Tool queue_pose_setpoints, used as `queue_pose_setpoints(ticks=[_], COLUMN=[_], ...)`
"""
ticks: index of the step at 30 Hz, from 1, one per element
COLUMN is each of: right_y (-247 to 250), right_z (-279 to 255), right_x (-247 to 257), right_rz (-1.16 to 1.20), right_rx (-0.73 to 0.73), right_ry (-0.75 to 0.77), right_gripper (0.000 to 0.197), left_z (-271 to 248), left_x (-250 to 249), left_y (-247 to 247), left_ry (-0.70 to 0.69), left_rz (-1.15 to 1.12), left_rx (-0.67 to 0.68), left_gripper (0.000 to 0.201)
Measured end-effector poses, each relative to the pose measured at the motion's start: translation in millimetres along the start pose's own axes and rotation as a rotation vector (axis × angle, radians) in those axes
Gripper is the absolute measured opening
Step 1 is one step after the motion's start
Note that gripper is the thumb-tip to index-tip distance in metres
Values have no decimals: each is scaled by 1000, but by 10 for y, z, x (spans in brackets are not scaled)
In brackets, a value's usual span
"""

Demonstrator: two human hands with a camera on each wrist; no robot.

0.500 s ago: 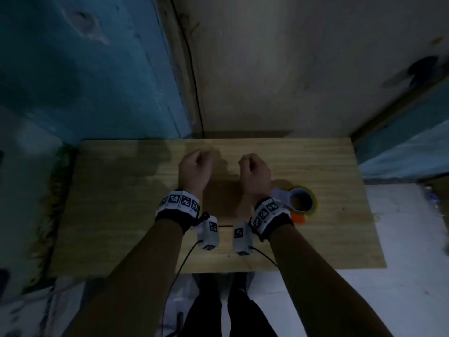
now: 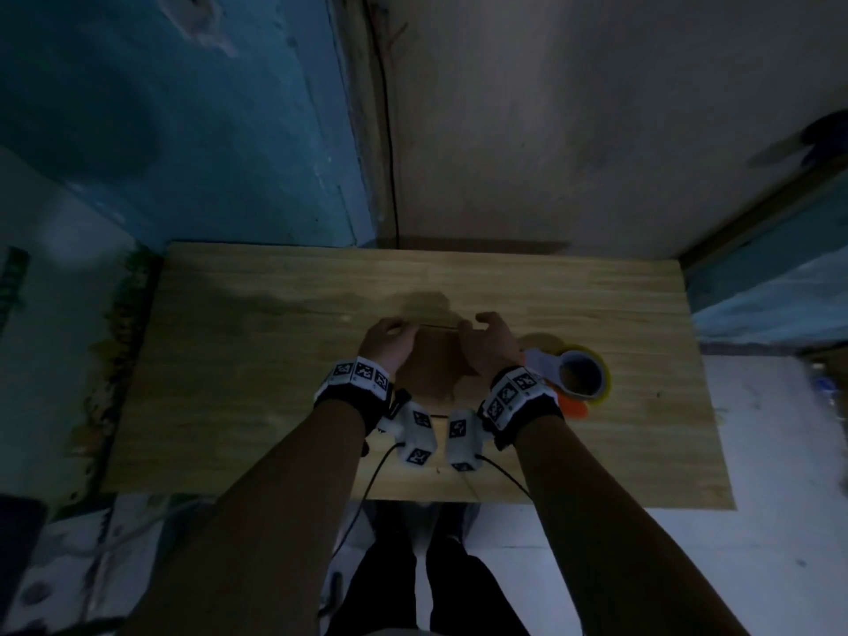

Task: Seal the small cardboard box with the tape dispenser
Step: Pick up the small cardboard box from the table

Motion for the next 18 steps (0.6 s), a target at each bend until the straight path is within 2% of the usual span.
queue_pose_setpoints(ticks=[4, 9, 14, 18], right_y=[-10, 124, 314, 416], right_z=[-39, -122, -240, -405], right_x=[33, 203, 318, 314], right_rz=[61, 165, 307, 384], right_rx=[-35, -172, -373, -455], right_ry=[48, 184, 301, 410], right_gripper=[49, 36, 25, 16], left_z=[12, -23, -107, -202], left_x=[-33, -197, -384, -353], left_y=[57, 298, 413, 461], left_ry=[-7, -119, -304, -445], left_rz=[-19, -84, -55, -122], left_rx=[-33, -207, -287, -321], left_gripper=[42, 29, 28, 26])
Point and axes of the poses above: each hand's wrist, its own z-axis towards the middle knuckle, its own y-axis out of the back of the hand, x = y × z, the point moved 10 cm from there along z, towards the middle knuckle, and after that the axes turned 14 degrees about -x, right-handed, at the moved point
